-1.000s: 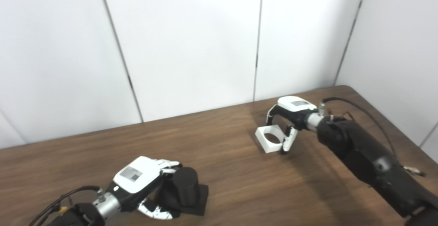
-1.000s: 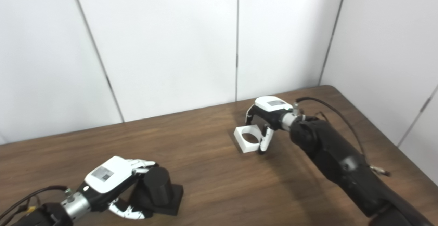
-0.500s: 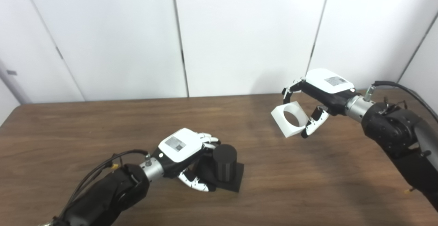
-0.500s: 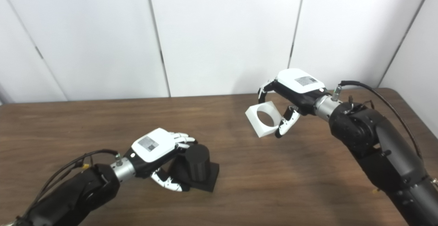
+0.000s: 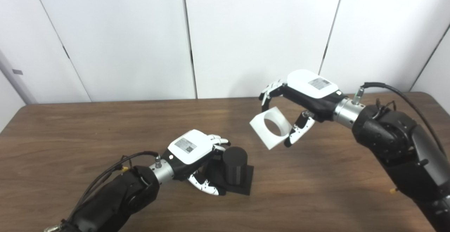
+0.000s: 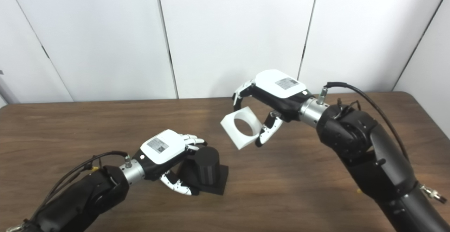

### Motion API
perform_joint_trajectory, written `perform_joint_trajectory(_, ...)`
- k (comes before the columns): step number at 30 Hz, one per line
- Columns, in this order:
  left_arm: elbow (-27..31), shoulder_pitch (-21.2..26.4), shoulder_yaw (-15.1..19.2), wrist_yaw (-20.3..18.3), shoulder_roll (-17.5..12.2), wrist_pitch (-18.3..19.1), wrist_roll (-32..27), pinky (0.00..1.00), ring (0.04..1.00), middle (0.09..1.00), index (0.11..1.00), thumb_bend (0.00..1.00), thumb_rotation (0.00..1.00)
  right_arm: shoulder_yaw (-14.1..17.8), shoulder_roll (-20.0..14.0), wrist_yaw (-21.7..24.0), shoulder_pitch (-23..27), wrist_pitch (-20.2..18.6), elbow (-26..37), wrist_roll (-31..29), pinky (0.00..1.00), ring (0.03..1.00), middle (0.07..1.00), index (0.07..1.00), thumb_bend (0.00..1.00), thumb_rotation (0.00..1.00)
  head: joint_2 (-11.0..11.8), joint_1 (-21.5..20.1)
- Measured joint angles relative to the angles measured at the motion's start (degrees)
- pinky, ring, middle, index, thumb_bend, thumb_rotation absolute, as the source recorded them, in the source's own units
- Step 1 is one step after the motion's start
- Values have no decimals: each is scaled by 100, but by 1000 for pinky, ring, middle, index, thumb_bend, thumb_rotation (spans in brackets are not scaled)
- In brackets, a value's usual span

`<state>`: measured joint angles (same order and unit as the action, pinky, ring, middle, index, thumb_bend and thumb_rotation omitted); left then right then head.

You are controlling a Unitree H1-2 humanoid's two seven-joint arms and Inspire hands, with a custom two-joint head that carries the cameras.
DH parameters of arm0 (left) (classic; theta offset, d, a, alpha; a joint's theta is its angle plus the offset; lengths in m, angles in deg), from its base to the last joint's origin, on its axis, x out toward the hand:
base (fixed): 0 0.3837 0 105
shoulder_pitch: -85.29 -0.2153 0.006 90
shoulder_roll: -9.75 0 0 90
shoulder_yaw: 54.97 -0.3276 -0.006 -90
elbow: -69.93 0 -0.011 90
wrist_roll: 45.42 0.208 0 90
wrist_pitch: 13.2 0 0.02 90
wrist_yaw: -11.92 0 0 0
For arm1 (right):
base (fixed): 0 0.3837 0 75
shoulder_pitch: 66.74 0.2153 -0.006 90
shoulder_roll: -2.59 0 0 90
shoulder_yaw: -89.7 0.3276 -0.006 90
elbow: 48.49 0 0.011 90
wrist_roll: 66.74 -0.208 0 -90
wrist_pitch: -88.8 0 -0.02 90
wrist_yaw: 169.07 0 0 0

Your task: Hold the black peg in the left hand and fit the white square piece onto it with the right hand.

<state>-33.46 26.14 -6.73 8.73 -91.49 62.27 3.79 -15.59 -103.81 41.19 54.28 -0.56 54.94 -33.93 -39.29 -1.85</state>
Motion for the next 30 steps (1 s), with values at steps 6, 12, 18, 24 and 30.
perform_joint_trajectory(6,0,0,0,-6,13,11,8,712,856,872,568,919,233,-85,321,102,0,-4,1,2,746,815,758,478,520,135,-18,44)
perform_joint_trajectory(12,9,2,11,-36,24,27,18,721,861,874,570,918,226,-196,478,118,2,3,-14,19,735,812,761,478,520,136,-44,70)
perform_joint_trajectory(18,18,11,21,-94,36,34,18,723,864,881,574,912,234,-347,488,152,20,8,-126,30,740,814,760,478,519,136,-44,79)
perform_joint_trajectory(24,18,13,22,-110,53,40,18,723,863,877,573,911,233,-453,498,167,120,139,-206,29,739,806,753,477,519,135,-44,149)
perform_joint_trajectory(30,82,9,31,-194,58,96,18,732,870,885,578,905,235,-548,498,187,122,244,-411,15,745,801,747,477,520,134,-62,167)
